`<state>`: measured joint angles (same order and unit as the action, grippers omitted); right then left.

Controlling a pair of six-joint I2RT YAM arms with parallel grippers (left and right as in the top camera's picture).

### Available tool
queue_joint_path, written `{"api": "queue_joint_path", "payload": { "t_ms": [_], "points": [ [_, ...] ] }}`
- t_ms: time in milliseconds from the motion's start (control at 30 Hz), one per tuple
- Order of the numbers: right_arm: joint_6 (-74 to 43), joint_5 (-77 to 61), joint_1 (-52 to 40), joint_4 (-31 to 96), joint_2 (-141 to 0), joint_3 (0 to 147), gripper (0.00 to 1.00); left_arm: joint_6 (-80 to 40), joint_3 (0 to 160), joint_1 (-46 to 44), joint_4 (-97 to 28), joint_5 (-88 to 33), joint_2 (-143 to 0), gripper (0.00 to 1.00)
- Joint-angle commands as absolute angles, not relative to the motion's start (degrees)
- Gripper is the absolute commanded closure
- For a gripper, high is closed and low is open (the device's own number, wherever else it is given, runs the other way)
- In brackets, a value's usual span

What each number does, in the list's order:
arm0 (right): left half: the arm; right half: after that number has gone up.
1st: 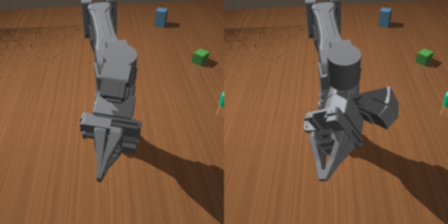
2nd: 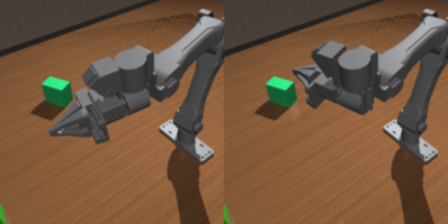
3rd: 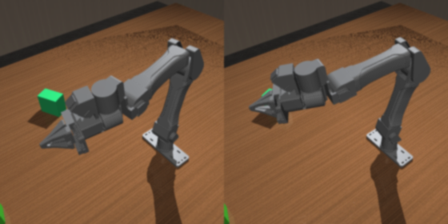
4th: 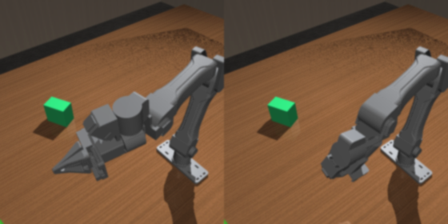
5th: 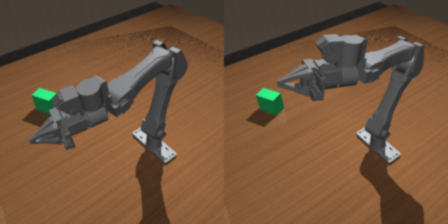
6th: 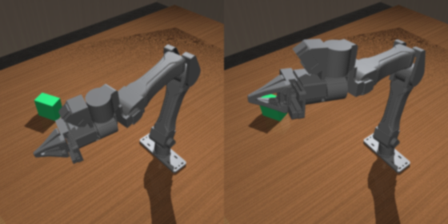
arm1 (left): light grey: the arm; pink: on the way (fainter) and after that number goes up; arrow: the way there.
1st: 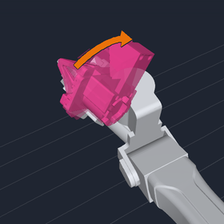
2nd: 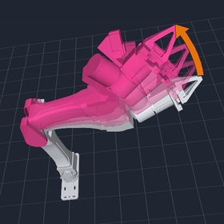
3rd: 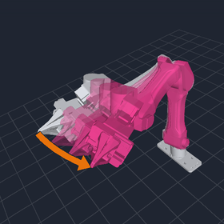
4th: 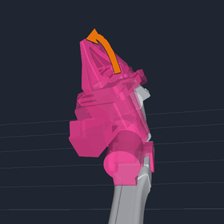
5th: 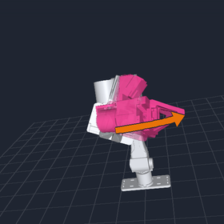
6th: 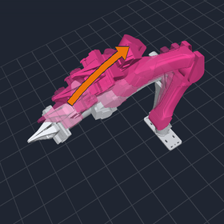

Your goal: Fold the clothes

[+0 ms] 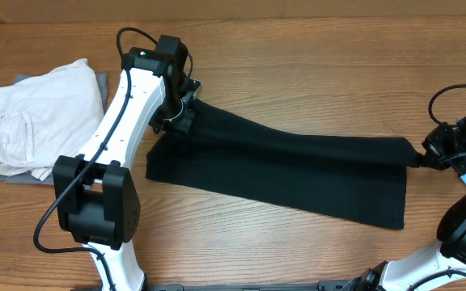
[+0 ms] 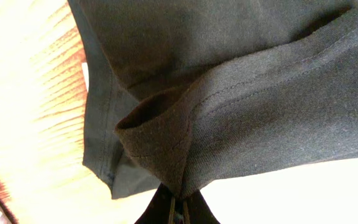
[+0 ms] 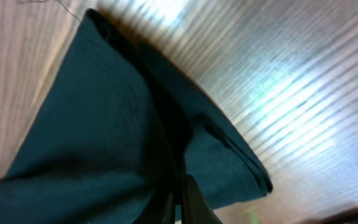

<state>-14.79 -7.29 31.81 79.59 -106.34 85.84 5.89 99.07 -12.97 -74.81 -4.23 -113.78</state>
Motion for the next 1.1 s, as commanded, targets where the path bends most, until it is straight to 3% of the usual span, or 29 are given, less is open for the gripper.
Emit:
{"api": "queue_joint_path", "payload": {
  "t_ms": [0, 1067],
  "points": [
    [-15.00, -2.98, 31.97, 80.36, -104.57, 85.86, 0.96, 5.13, 100.38, -12.49, -75.02, -3.22, -112.38, 0.96],
    [-14.41, -2.81, 31.77, 90.54, -104.57, 85.43, 0.96, 6.22, 98.63, -12.34, -74.78, -1.04, -112.40, 0.91]
  ]
}}
